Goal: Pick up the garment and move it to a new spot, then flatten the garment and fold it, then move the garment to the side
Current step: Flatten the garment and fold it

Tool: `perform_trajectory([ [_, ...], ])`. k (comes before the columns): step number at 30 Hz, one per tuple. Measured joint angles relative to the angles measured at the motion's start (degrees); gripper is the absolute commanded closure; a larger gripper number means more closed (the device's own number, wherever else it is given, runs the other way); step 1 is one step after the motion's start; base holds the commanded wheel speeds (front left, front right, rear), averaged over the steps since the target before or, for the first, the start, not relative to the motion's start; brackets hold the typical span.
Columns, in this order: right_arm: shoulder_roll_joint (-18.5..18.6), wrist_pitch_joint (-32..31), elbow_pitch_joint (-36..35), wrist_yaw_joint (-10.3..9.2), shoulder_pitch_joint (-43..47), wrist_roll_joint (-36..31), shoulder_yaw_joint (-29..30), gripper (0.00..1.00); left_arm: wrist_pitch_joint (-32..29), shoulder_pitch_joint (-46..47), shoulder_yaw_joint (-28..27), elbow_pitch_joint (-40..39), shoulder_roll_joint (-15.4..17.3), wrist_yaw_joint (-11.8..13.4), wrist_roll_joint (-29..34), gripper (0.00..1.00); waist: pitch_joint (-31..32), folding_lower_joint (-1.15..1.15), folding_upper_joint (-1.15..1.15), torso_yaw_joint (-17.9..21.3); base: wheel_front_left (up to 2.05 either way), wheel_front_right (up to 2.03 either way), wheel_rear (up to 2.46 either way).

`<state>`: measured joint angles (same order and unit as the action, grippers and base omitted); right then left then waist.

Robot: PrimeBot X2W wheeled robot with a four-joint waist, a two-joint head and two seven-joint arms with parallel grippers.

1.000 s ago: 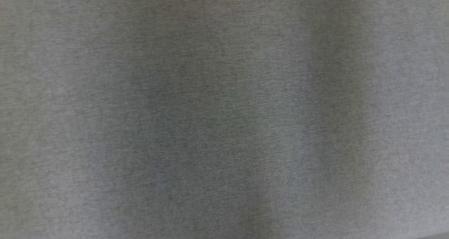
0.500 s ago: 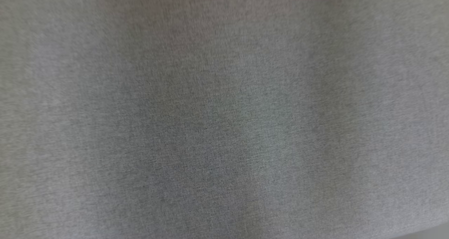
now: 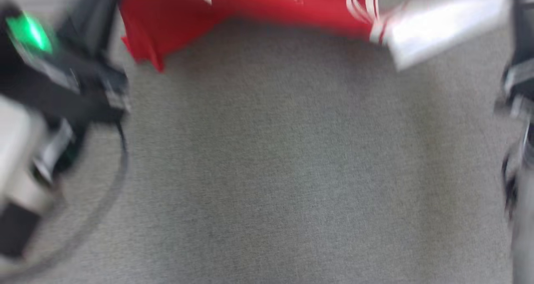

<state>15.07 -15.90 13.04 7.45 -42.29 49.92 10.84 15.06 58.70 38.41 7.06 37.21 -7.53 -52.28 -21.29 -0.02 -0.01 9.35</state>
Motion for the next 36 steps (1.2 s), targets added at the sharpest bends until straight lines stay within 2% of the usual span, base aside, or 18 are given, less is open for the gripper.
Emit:
perform_trajectory([
  [5,-5.01,-2.82,-10.09,-0.01,19.1,1.12,5.22,1.0,0.0,-17.75,-5.19,-6.17,-4.25,0.01,3.61,1.0,3.14,-0.01,0.0,-1.26,0.0,0.0,0.0],
  [10,-9.8,-5.55,-17.01,0.0,31.98,1.33,10.71,1.0,0.0,-32.0,-4.92,-7.46,-6.36,0.01,9.36,1.0,5.6,0.0,0.0,-2.32,0.0,0.0,0.0],
  [15,-11.44,-9.1,-19.19,0.0,42.78,0.33,13.89,1.0,0.0,-41.46,-2.35,-6.69,-7.02,0.01,13.14,1.0,8.38,0.0,0.0,-3.0,0.0,0.0,0.0],
  [24,-12.2,-15.36,-20.62,0.0,56.39,3.16,14.02,1.0,0.0,-51.07,-0.36,-2.05,-5.26,0.0,15.57,1.0,13.37,0.0,0.0,-3.16,0.0,0.0,0.0],
  [30,-12.18,-20.67,-23.16,0.0,64.68,6.94,11.32,1.0,-0.01,-54.42,-0.88,1.38,-4.89,0.0,17.39,1.0,14.68,0.01,0.0,-2.92,0.0,0.0,0.0],
  [36,-12.14,-18.85,-24.73,0.0,60.79,11.52,11.79,1.0,-0.01,-54.44,-3.07,2.05,-6.16,0.0,18.18,1.0,13.75,0.02,0.01,-3.6,0.0,0.0,0.0],
])
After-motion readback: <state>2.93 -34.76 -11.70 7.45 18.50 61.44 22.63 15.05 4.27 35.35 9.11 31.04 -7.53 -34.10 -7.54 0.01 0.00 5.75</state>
